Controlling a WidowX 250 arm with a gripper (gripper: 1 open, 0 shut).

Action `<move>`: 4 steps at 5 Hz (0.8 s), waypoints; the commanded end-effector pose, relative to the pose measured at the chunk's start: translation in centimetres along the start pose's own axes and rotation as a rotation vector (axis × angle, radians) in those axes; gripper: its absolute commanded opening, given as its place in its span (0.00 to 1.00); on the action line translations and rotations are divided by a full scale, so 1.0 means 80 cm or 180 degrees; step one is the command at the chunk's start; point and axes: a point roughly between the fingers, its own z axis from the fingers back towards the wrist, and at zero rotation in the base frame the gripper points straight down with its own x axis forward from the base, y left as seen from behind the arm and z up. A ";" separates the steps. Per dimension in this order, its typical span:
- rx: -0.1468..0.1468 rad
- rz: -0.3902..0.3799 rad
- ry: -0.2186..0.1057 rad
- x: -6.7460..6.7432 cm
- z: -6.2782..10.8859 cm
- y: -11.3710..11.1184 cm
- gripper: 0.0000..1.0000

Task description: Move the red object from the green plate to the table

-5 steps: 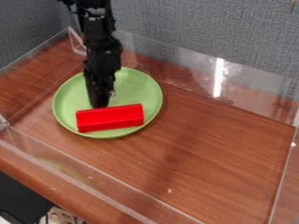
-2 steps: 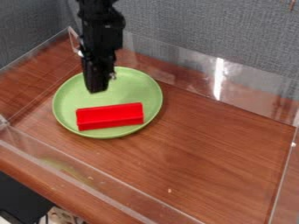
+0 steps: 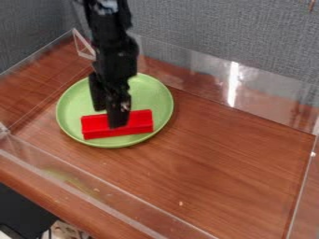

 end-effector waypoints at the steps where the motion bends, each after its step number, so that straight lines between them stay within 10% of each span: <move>1: 0.0049 -0.0077 -0.0007 0.010 -0.009 0.005 1.00; 2: 0.0060 -0.0090 0.0004 0.007 -0.019 0.013 0.00; 4: 0.0220 0.0117 -0.0166 -0.007 0.011 0.013 0.00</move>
